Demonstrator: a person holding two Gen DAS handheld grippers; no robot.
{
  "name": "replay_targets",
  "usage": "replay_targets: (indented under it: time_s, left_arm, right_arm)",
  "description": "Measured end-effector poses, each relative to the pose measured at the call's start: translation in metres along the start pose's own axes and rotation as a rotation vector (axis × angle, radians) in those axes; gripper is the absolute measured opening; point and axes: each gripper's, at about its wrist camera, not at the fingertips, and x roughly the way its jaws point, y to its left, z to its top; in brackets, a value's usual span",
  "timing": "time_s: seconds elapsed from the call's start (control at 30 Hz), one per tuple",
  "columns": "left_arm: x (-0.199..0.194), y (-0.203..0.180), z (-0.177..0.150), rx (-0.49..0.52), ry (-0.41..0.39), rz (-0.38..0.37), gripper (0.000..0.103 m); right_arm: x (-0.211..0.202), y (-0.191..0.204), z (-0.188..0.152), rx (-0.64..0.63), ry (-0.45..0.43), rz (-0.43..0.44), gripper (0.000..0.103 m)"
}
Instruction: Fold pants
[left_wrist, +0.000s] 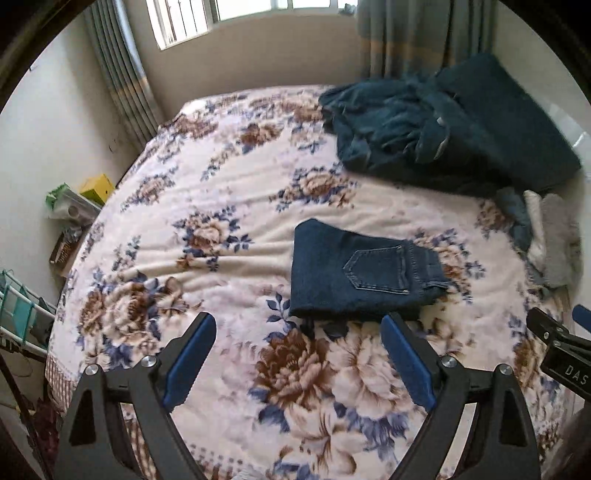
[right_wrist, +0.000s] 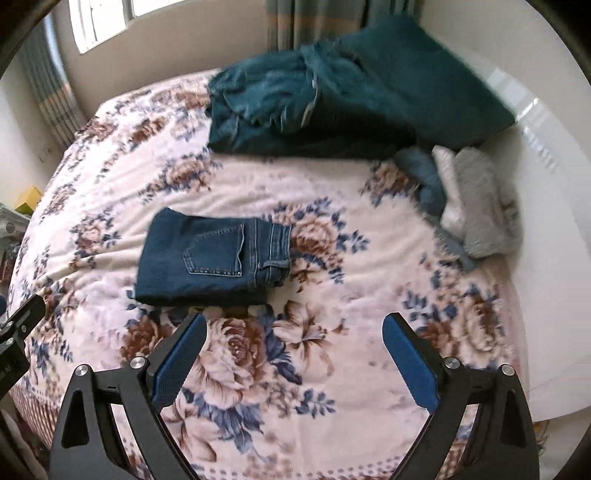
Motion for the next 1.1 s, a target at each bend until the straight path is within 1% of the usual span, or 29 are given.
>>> replay_targets:
  time_s: [0.1,0.23,0.4,0.47,0.5,0.57,0.67,0.87,0.97,1.1]
  left_arm:
    - [-0.046,0.003,-0.008,-0.007,-0.028,-0.009,0.091]
    - [-0.105,0.008,-0.019,-0.007,-0.051,-0.026,0.091]
    - [-0.179,0.015,-0.033,0.0,-0.087,-0.037,0.091]
    - [-0.204,0.016,-0.037,0.008,-0.107,-0.019,0.091]
    - [-0.217,0.017,-0.038,0.008,-0.112,-0.024,0.091]
    - [-0.235,0.019,-0.04,0.001,-0.117,-0.008,0.091]
    - [-0.263,0.022,-0.043,-0.021,-0.134,-0.025,0.091]
    - [-0.312,0.018,-0.049,-0.014,-0.201,-0.017,0.091]
    - [-0.331,0.016,-0.054,-0.02,-0.222,-0.013,0.091]
    - [-0.343,0.015,-0.059,-0.028,-0.233,0.01,0.091]
  right_arm:
    - [-0.056,-0.001,-0.011,-0.019,-0.047,-0.005,0.098]
    - [-0.134,-0.007,-0.031,-0.021,-0.086,-0.001,0.098]
    - [-0.216,-0.018,-0.05,-0.015,-0.127,0.008,0.098]
    - [-0.246,-0.023,-0.057,-0.018,-0.151,0.009,0.098]
    - [-0.264,-0.026,-0.061,-0.015,-0.162,0.021,0.098]
    - [-0.287,-0.031,-0.065,-0.011,-0.168,0.041,0.098]
    - [-0.325,-0.034,-0.073,-0.04,-0.197,0.048,0.098]
    - [-0.39,-0.041,-0.085,-0.059,-0.266,0.058,0.098]
    - [-0.412,-0.046,-0.086,-0.057,-0.295,0.067,0.098]
    - [-0.432,-0.048,-0.088,-0.067,-0.324,0.076,0.098]
